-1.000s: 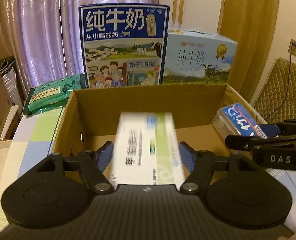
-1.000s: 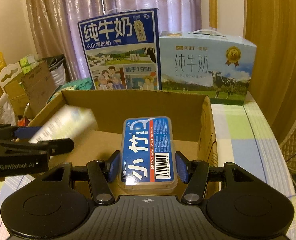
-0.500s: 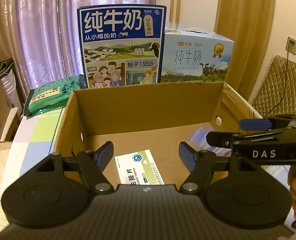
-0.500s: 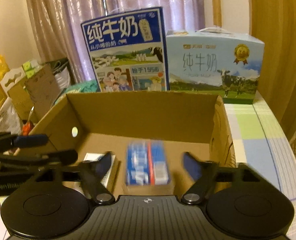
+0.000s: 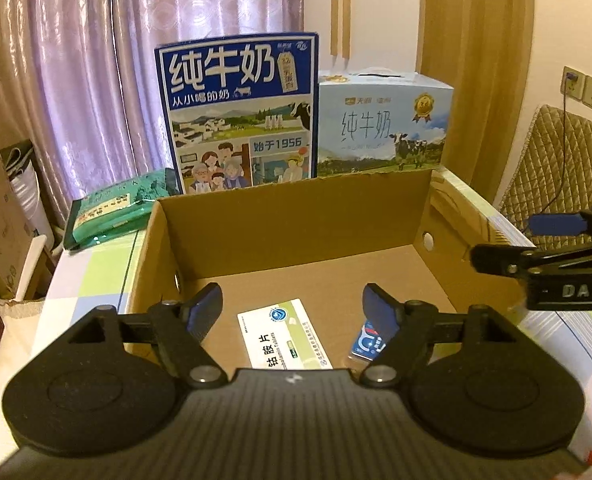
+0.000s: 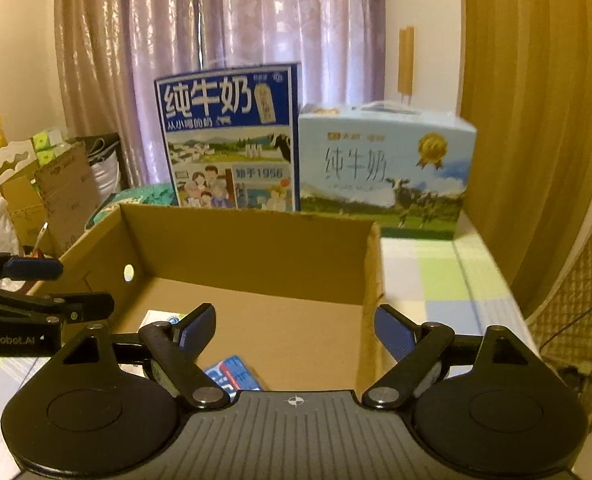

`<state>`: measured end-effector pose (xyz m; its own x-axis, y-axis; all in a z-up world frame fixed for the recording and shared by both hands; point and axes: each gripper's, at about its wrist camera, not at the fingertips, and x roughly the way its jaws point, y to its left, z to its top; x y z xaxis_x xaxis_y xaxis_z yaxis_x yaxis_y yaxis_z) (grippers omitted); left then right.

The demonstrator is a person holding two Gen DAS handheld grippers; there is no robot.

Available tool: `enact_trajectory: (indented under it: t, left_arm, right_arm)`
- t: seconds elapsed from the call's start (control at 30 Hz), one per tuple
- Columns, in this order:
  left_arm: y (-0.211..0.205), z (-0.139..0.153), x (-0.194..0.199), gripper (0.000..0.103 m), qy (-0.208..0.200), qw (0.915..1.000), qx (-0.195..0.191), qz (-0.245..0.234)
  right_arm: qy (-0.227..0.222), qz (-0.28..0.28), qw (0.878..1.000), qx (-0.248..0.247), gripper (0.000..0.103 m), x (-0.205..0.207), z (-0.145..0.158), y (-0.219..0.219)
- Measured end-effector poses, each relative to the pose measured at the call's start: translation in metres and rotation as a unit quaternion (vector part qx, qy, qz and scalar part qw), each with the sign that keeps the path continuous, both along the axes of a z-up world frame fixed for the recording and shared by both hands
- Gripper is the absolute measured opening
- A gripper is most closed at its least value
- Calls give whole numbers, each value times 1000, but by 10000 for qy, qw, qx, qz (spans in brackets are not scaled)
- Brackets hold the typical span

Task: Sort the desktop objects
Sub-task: 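Open both grippers to drop the boxes into the cardboard box, then move both tools back toward the remaining items on the table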

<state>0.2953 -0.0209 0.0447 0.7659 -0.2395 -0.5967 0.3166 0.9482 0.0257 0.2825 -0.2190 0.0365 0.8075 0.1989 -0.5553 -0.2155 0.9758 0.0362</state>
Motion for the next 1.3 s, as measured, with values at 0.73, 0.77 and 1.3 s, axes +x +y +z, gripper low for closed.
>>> enact_trajectory:
  t: [0.73,0.77,1.3]
  left_arm:
    - [17,-11,-175,92,259,9986,-452,-42]
    - [17,-14,-183,92,304,9984,-476,-38]
    - [-4,-51,-259,92,286,9966,-139,-756]
  right_arm:
    - [382,-380,9974,476,101,-148,-2,-43]
    - [428,-424,9970,495,101,-154,-4,-46]
    - [703,-1121,9887,706,101,-261,-38,-85]
